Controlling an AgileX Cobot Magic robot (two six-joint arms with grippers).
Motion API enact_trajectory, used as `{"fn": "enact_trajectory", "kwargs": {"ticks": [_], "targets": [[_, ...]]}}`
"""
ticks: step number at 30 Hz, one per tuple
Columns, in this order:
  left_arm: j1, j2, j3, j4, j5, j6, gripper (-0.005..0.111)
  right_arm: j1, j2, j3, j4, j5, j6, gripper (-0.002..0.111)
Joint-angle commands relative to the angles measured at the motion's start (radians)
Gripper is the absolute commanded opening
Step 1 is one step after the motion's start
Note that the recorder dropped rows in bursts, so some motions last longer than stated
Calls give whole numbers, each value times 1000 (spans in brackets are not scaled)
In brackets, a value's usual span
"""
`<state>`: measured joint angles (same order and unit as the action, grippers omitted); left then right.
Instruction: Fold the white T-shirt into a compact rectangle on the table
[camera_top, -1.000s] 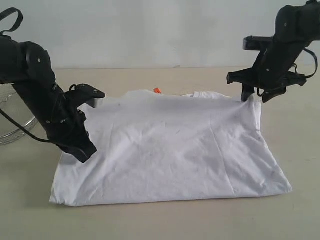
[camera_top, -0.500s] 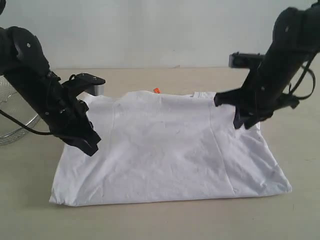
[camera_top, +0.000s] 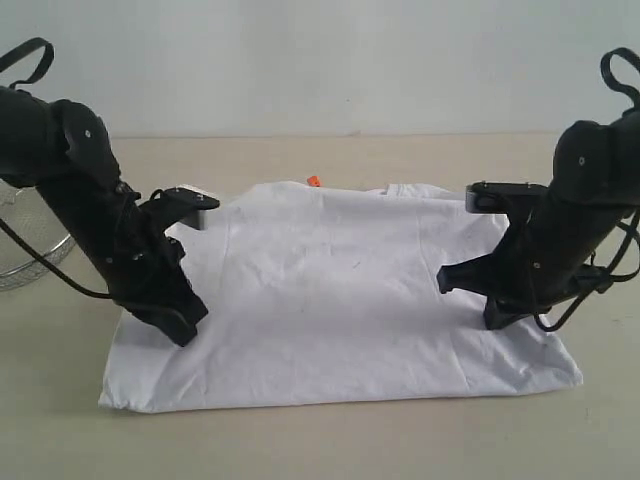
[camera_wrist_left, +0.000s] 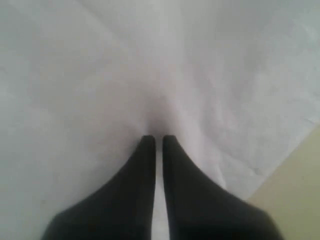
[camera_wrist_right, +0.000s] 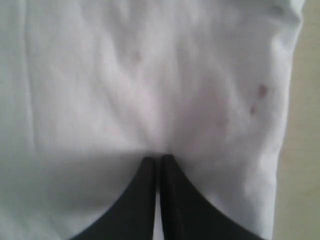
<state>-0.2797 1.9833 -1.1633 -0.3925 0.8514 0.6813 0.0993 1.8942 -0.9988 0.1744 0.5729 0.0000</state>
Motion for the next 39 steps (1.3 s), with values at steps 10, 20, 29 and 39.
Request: {"fn": "enact_trajectory", "kwargs": {"ticks": [10, 20, 29, 39], "targets": [[-11, 6, 118, -17, -38, -12, 5, 1, -4, 124, -2, 66, 0, 0], [-11, -41, 207, -45, -22, -14, 5, 1, -122, 161, -24, 151, -10, 0], [-11, -236, 248, -101, -54, -11, 5, 1, -262, 98, -17, 100, -10, 0], [-11, -292, 200, -254, -110, 1, 5, 1, -7, -356, -12, 169, -45, 0]]}}
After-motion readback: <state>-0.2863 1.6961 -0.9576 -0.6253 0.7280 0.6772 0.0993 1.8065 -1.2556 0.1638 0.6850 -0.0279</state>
